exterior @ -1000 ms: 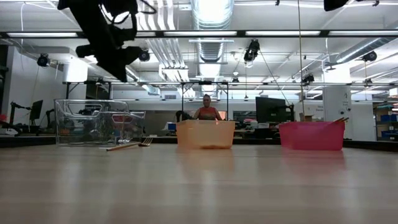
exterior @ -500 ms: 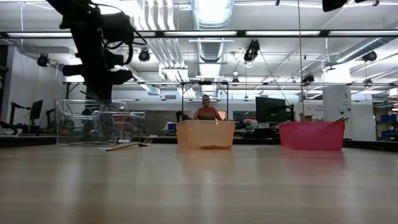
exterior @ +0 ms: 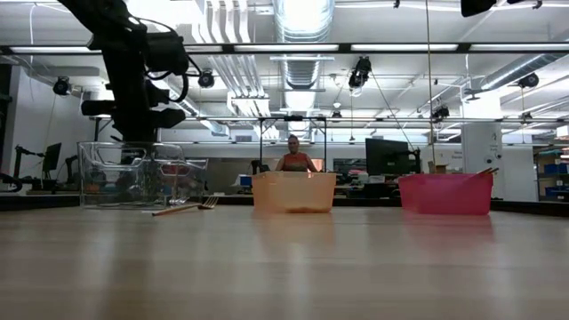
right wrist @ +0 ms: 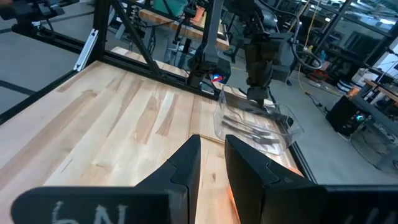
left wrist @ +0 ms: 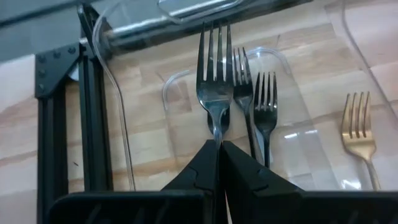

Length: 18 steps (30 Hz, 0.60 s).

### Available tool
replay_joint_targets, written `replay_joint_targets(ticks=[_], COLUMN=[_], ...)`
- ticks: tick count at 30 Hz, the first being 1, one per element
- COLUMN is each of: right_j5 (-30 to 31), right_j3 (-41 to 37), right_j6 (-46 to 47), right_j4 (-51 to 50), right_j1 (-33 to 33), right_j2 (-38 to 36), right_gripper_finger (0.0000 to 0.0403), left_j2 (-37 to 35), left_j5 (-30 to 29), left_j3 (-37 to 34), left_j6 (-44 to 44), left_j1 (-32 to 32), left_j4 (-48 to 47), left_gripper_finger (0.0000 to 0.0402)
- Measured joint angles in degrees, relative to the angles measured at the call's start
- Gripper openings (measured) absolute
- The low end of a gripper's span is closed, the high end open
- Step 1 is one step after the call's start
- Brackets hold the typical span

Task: Sort silverware by color (type)
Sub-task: Put the black fork into the transparent bin

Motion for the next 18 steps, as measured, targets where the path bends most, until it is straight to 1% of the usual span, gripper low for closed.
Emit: replay_joint_targets(ticks=[9, 18], right_j5=[0.0, 0.0], right_j3=[0.0, 0.0], right_j6=[0.0, 0.0], right_j4=[0.0, -0.3], right_j1=[0.0, 0.0], right_j2=[0.0, 0.0], right_gripper_finger=[0.0066, 0.0066], left_j2=[0.0, 0.0], left_j5=[0.9, 0.9], left_j3=[0.0, 0.0], left_j6=[-0.4, -3.2], left_j1=[0.9, 0.9], left_j4=[0.3, 1.3], left_gripper_finger=[0.0, 0.0])
